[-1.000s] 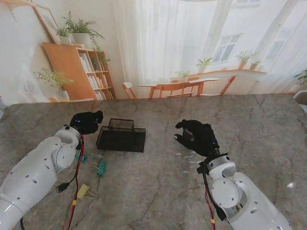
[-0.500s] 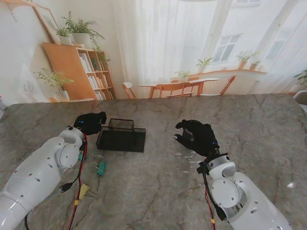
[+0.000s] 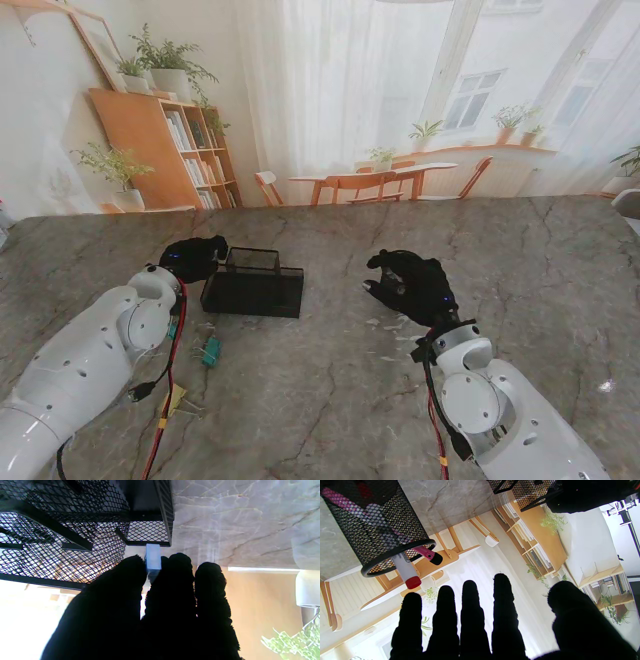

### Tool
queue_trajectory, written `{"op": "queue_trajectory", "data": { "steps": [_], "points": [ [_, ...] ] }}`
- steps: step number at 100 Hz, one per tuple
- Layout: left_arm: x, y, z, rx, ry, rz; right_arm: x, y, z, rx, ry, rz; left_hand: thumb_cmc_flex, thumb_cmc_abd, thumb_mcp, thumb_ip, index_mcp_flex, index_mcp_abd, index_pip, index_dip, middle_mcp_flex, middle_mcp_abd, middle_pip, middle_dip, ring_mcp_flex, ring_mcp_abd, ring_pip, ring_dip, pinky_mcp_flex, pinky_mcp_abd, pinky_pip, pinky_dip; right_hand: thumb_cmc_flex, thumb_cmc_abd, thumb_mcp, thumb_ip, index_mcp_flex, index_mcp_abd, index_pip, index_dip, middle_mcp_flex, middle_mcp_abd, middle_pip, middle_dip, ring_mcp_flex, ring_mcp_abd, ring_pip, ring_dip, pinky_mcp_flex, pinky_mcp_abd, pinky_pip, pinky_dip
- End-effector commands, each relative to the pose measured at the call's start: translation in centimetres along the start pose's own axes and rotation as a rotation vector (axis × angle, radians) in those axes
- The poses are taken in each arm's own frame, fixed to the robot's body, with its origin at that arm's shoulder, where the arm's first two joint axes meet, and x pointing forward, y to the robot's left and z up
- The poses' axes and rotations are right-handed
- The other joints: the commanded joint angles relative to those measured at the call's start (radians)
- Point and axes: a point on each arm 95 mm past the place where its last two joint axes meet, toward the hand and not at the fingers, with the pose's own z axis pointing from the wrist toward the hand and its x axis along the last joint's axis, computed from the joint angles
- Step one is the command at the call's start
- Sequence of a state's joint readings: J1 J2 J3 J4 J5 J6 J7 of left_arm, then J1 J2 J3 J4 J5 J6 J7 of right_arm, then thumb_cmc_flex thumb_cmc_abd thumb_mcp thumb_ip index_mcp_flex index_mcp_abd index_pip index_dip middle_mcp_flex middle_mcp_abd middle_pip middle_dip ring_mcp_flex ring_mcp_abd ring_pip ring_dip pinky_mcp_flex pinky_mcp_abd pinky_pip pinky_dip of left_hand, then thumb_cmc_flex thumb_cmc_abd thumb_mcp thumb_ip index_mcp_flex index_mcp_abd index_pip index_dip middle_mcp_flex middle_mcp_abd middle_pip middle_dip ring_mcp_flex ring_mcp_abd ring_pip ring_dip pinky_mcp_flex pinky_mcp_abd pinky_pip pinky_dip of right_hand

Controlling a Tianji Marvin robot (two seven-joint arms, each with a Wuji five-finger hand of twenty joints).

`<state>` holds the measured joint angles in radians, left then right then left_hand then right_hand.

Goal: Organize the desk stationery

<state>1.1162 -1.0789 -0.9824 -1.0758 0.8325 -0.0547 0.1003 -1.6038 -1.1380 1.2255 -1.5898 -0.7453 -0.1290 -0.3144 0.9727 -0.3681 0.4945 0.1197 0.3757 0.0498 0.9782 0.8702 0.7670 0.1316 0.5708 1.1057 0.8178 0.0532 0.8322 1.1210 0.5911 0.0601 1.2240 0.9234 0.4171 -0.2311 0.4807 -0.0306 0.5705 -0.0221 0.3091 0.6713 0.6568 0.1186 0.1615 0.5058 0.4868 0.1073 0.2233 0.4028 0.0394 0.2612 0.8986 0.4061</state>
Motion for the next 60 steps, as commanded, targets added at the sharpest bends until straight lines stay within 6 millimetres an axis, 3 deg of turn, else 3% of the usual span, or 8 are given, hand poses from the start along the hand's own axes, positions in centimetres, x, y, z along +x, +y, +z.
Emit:
{"op": "queue_trajectory", "data": {
  "steps": [1,16,28,43,47,60],
  "points": [
    [0.36,0.05,0.15,-0.001,0.013,-0.01,-0.05,-0.1,-0.11,0.014,-0.003,0.0,0.08,0.033,-0.019,-0.086,0.012,0.088,-0.06,0.005,0.009,-0.051,0.006,0.035,-0.007,-0.05,0.0,-0.013,-0.007,-0.024,-0.004,-0.01,0.006,0.025,-0.022,0.003,0.005,0.001,0.011,0.024,0.005,0.0,0.01,0.012,-0.012,-0.009,0.002,0.011,-0.005,0.0,0.016,0.016],
    [0.4,0.07,0.13,-0.005,0.02,-0.023,-0.08,-0.08,-0.11,0.015,-0.003,-0.002,0.107,0.065,-0.118,-0.111,0.032,0.107,-0.204,0.008,0.008,-0.028,-0.08,0.03,-0.021,-0.017,-0.044,-0.057,-0.015,-0.011,-0.022,-0.015,0.006,0.026,-0.022,0.003,0.006,0.001,0.011,0.024,0.005,0.002,0.01,0.012,-0.011,-0.011,0.002,0.011,-0.005,0.0,0.016,0.016],
    [0.42,0.07,0.12,-0.007,0.026,-0.033,-0.1,-0.06,-0.11,0.016,-0.004,-0.002,0.131,0.097,-0.225,-0.127,0.048,0.117,-0.305,-0.008,-0.033,-0.003,-0.072,-0.043,-0.027,0.003,-0.064,-0.082,-0.017,-0.002,-0.026,-0.016,0.006,0.026,-0.022,0.002,0.007,0.001,0.011,0.024,0.005,0.002,0.01,0.012,-0.012,-0.01,0.002,0.011,-0.005,0.001,0.016,0.016],
    [0.44,0.14,-0.07,-0.025,0.029,-0.037,-0.12,-0.04,-0.13,0.016,-0.006,-0.003,0.141,0.176,-0.339,-0.124,0.068,0.117,-0.487,-0.011,-0.114,0.017,-0.122,-0.283,-0.083,0.037,-0.058,-0.102,-0.069,0.024,0.012,0.039,0.006,0.027,-0.023,0.002,0.009,0.0,0.012,0.024,0.006,0.003,0.01,0.012,-0.012,-0.011,0.002,0.01,-0.005,0.0,0.016,0.016],
    [0.45,0.18,-0.1,-0.028,0.032,-0.044,-0.12,-0.03,-0.13,0.015,-0.006,-0.003,0.141,0.207,-0.365,-0.121,0.076,0.127,-0.551,-0.032,-0.128,0.027,-0.142,-0.42,-0.095,0.05,-0.061,-0.116,-0.081,0.032,0.017,0.043,0.007,0.027,-0.023,0.002,0.008,0.001,0.012,0.024,0.006,0.001,0.01,0.012,-0.011,-0.01,0.002,0.01,-0.005,0.0,0.016,0.016],
    [0.51,0.27,-0.23,-0.037,0.032,-0.055,-0.12,-0.02,-0.13,0.015,-0.006,-0.002,0.112,0.303,-0.429,-0.115,0.094,0.138,-0.698,-0.118,-0.133,0.044,-0.251,-0.542,-0.119,0.085,-0.112,-0.168,-0.113,0.068,0.02,0.054,0.007,0.027,-0.023,0.002,0.011,0.003,0.013,0.024,0.007,0.001,0.01,0.012,-0.011,-0.01,0.002,0.01,-0.005,0.0,0.017,0.016]
  ]
}}
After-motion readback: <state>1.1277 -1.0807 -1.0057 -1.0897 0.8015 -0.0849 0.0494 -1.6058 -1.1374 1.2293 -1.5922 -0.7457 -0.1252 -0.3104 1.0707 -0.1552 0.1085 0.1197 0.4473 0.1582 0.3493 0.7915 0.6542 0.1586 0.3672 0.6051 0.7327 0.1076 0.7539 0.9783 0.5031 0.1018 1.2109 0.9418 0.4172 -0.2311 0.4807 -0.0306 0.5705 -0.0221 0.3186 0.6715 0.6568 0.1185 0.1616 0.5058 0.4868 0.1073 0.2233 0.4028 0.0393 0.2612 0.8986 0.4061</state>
